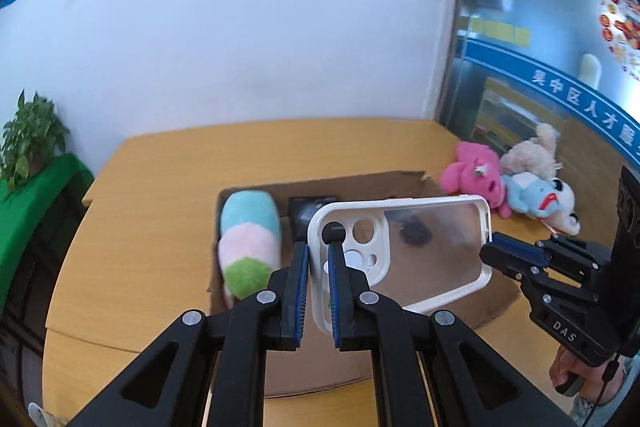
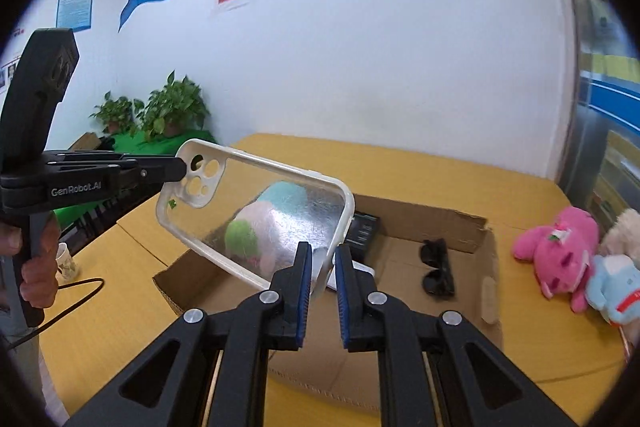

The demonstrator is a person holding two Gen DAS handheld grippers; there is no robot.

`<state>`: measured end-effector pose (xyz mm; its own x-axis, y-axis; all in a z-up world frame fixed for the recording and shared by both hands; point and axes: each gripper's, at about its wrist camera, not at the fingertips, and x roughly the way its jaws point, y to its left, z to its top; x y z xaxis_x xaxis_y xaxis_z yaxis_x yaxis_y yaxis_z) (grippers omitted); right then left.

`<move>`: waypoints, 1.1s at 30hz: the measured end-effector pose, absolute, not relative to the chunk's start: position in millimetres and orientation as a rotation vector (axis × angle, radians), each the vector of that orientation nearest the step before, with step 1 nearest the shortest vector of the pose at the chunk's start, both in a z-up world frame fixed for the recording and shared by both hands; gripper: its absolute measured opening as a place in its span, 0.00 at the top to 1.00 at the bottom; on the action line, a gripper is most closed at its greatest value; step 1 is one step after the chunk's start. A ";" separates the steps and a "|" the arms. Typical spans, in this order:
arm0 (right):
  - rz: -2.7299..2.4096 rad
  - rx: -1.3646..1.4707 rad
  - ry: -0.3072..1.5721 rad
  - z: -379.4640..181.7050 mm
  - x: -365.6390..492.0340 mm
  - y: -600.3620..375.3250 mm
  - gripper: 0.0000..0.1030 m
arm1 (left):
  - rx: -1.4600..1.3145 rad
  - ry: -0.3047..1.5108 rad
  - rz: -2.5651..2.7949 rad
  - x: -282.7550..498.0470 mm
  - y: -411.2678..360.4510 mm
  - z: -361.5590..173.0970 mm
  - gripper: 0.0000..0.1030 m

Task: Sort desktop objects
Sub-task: 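Lift the phone case with the left gripper and lower it into the box, then open the left gripper to release the case and withdraw both grippers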

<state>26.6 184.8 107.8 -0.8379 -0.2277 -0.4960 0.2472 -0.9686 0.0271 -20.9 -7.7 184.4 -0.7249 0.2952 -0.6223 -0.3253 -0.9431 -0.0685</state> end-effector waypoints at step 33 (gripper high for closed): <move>-2.331 1.492 -0.031 -43.8 -83.7 123.3 0.44 | -1.728 0.234 2.533 -107.1 -21.5 19.1 0.50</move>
<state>-83.7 123.3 -43.8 -0.3697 -0.3192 -0.8726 0.2956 -0.9307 0.2153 -107.1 -21.5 19.1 -0.3670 -0.0306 -0.9297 -0.1405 -0.9862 0.0880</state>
